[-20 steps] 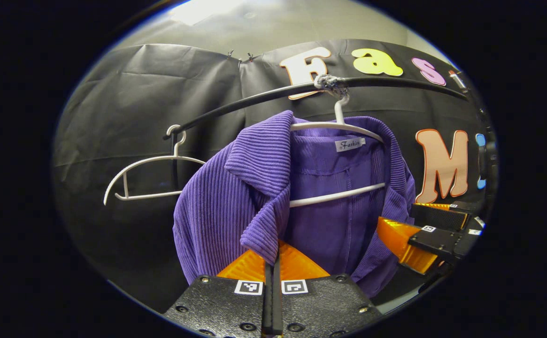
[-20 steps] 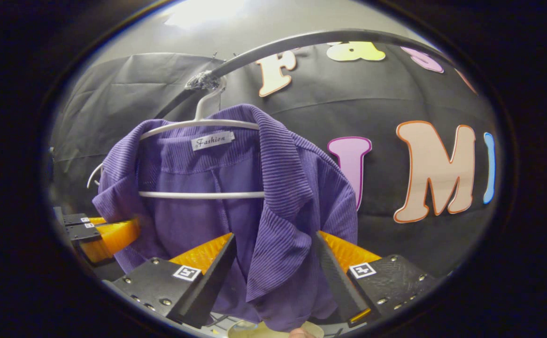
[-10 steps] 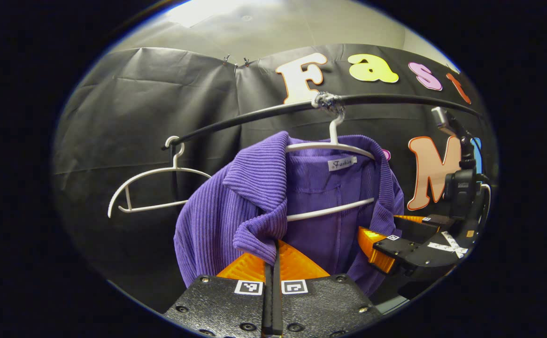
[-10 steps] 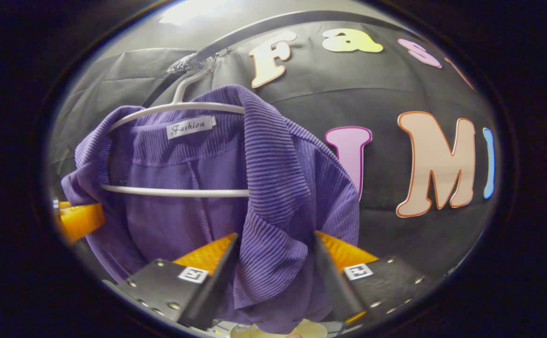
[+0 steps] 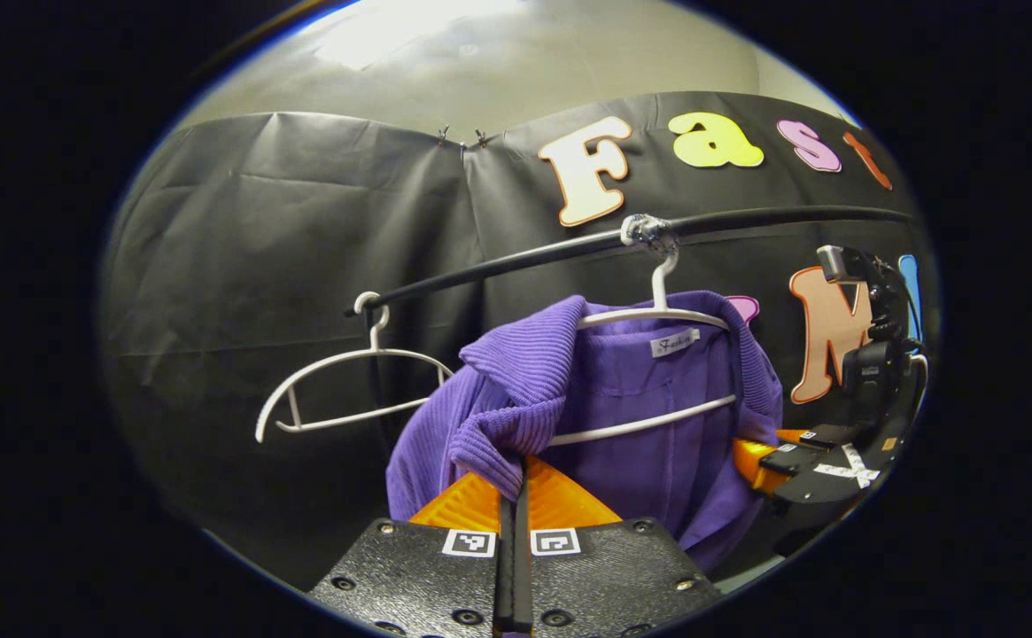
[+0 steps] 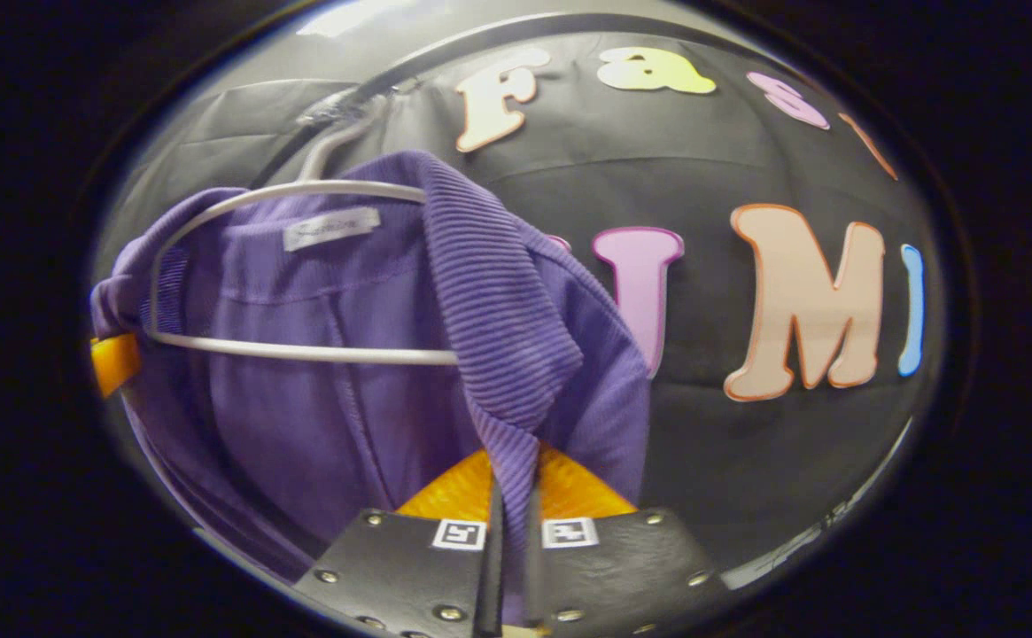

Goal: Grasp the clothes on the hanger with both hands and then place them into the laundry hamper below.

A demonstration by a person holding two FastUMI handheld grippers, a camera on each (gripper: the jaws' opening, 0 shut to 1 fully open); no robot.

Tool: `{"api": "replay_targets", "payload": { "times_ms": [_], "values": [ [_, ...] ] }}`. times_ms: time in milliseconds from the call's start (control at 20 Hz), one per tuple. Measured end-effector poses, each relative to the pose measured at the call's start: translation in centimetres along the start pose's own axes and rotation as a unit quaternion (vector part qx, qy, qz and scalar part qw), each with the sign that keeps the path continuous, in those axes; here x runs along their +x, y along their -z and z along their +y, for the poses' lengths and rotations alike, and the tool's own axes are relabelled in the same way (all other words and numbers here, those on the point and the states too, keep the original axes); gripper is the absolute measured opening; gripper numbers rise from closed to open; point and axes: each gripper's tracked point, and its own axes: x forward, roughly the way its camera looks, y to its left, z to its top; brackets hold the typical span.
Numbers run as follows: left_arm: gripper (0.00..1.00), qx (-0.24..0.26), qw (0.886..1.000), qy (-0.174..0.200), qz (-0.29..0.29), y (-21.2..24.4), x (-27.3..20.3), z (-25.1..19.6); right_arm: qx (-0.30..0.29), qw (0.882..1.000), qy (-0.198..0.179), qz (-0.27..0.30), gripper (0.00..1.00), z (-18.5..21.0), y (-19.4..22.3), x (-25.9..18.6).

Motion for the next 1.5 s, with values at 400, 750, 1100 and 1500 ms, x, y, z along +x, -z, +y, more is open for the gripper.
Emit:
{"api": "replay_targets", "payload": {
  "times_ms": [400, 750, 1100, 1500],
  "values": [
    [0.03, 0.012, 0.999, -0.049, -0.02, -2.2, -0.1, 3.5, 0.027, 1.0, -0.006, 0.008, 0.0, -1.3, -0.6, -0.1],
    [0.0, 0.002, 0.995, -0.085, -0.042, -5.3, 0.0, 7.0, -0.007, 0.998, 0.036, -0.042, 0.02, -4.1, -4.6, -1.4],
    [0.03, 0.017, 0.988, -0.144, -0.059, -6.6, 0.8, 12.7, -0.015, 0.993, 0.05, -0.102, 0.0, -5.1, -10.0, -2.2],
    [0.0, 0.027, 0.989, -0.141, -0.039, -2.5, 2.4, 13.8, -0.026, 0.992, 0.041, -0.12, 0.01, -4.4, -11.4, -1.8]
  ]
}}
